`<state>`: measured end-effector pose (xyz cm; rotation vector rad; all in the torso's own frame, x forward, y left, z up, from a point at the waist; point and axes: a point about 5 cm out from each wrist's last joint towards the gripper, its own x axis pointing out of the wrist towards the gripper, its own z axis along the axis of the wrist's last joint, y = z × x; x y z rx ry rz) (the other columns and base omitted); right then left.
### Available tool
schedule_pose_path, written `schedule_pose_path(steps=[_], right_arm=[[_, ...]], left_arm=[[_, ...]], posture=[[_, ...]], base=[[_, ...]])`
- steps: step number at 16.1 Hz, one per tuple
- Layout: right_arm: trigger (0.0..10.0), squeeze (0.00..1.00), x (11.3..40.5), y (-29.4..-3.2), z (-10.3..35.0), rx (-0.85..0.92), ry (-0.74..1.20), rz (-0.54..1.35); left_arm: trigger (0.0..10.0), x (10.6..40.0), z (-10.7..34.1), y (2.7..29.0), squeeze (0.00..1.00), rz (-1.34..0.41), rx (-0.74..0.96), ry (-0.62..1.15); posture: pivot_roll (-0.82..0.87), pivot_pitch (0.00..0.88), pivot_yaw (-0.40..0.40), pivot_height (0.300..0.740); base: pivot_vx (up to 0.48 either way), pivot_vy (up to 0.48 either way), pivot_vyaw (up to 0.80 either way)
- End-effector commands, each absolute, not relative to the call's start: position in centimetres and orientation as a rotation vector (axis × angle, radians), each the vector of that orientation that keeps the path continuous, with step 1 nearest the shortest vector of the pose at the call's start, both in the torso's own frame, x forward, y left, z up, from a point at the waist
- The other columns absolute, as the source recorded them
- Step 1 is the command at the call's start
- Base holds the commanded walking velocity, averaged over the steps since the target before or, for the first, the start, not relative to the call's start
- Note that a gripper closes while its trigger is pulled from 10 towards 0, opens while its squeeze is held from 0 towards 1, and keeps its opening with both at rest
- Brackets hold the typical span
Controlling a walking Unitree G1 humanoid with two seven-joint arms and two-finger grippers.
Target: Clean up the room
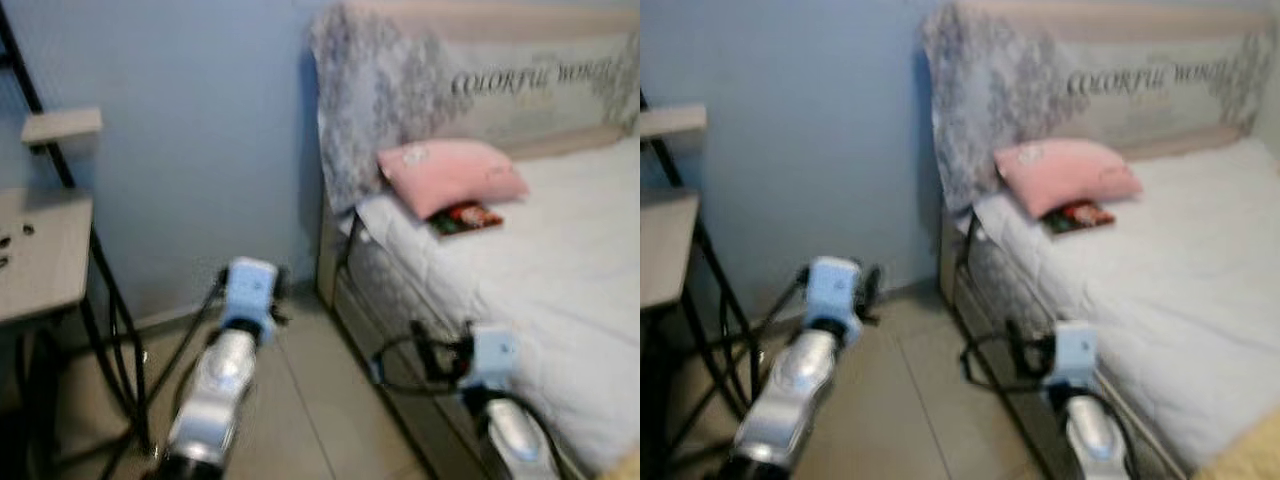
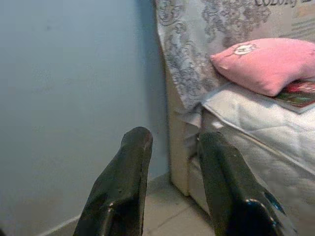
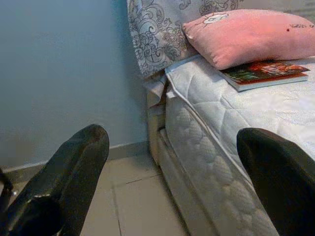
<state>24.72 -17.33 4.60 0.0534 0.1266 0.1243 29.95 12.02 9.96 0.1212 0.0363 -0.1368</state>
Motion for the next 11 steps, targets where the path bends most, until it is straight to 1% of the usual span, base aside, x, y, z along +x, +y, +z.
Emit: schedule_pose_path(steps=[1, 4, 11], right_arm=[[10.0, 0.00, 24.7, -18.0, 4.4, 0.050, 0.140, 0.110], [10.0, 0.00, 24.6, -17.9, 4.3, 0.054, 0.135, 0.099], [10.0, 0.00, 24.4, -18.4, 4.2, 0.046, 0.154, 0.104]], left_arm=[[10.0, 30.2, 10.4, 11.2, 0.00, -0.164, 0.125, 0.023], [10.0, 31.0, 10.7, 11.5, 0.00, -0.167, 0.124, 0.025], [10.0, 31.1, 10.1, 11.6, 0.00, -0.134, 0.086, 0.063]], posture=[[0.08, 0.000, 0.029, 0.740], [0.08, 0.000, 0.045, 0.740], [0.07, 0.000, 0.024, 0.740]], base=[[0.480, 0.000, 0.45], [0.480, 0.000, 0.45], [0.480, 0.000, 0.45]])
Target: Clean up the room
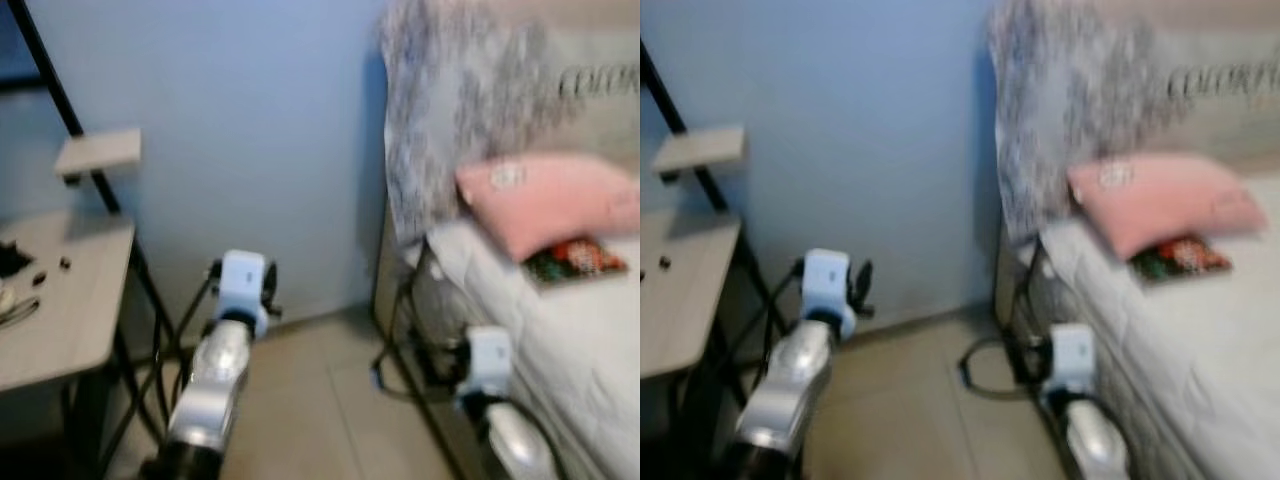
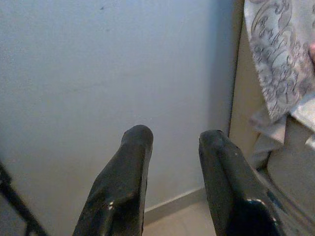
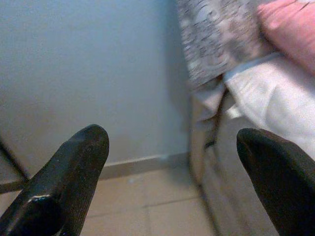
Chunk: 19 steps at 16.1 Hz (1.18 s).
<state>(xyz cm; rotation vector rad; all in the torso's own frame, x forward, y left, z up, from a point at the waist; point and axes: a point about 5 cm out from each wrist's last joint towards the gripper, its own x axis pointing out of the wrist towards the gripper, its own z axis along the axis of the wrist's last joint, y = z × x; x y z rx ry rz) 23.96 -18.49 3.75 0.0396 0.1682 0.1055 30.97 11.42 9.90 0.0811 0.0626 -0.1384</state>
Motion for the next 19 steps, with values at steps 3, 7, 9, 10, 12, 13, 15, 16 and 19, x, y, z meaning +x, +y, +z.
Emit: schedule_pose_path(steps=[3, 7, 9, 10, 12, 13, 15, 16, 19], right_arm=[[10.0, 0.00, 24.1, -18.4, 4.2, 0.031, 0.164, 0.121], [10.0, 0.00, 24.4, -18.5, 4.4, 0.045, 0.147, 0.104], [10.0, 0.00, 24.5, -19.2, 5.0, 0.084, 0.112, 0.036], [10.0, 0.00, 23.3, -19.6, 5.3, 0.074, 0.094, -0.011], [10.0, 0.00, 19.6, -19.5, 5.4, 0.025, 0.116, 0.025], [10.0, 0.00, 18.2, -20.2, 5.1, 0.007, 0.149, 0.022], [10.0, 0.00, 17.1, -21.4, 4.5, -0.006, 0.206, 0.019], [10.0, 0.00, 17.2, -21.4, 4.5, -0.009, 0.214, 0.025], [10.0, 0.00, 17.6, -21.4, 4.4, -0.019, 0.223, 0.020]], left_arm=[[10.0, 30.9, 9.8, 11.6, 0.00, -0.126, 0.080, 0.071], [10.0, 30.8, 9.9, 11.8, 0.00, -0.110, 0.098, 0.055], [10.0, 31.1, 11.1, 13.0, 0.00, -0.034, 0.161, -0.028], [10.0, 30.5, 10.5, 13.1, 0.00, -0.103, 0.128, 0.025], [10.0, 26.9, 9.5, 12.7, 0.00, -0.278, 0.070, 0.097], [10.0, 25.4, 10.2, 13.1, 0.00, -0.298, 0.022, 0.055], [10.0, 24.7, 10.8, 13.8, 0.00, -0.241, -0.018, 0.017], [10.0, 24.9, 10.9, 13.9, 0.00, -0.222, -0.037, 0.020], [10.0, 25.3, 10.9, 13.4, 0.00, -0.217, -0.045, 0.028]], posture=[[0.07, 0.000, 0.016, 0.740], [0.08, 0.000, 0.016, 0.740], [0.09, 0.000, 0.016, 0.740], [0.10, 0.000, 0.005, 0.740], [0.10, 0.000, -0.012, 0.740], [0.08, 0.000, -0.021, 0.740], [0.10, 0.000, -0.024, 0.740], [0.10, 0.000, -0.023, 0.740], [0.10, 0.000, -0.022, 0.740]], base=[[0.480, 0.000, 0.45], [0.480, 0.000, 0.45], [0.405, 0.000, 0.00], [0.000, 0.000, 0.00], [0.000, 0.000, 0.00], [0.000, 0.000, 0.00], [0.000, 0.000, 0.00], [0.000, 0.000, 0.00], [0.000, 0.000, 0.00]])
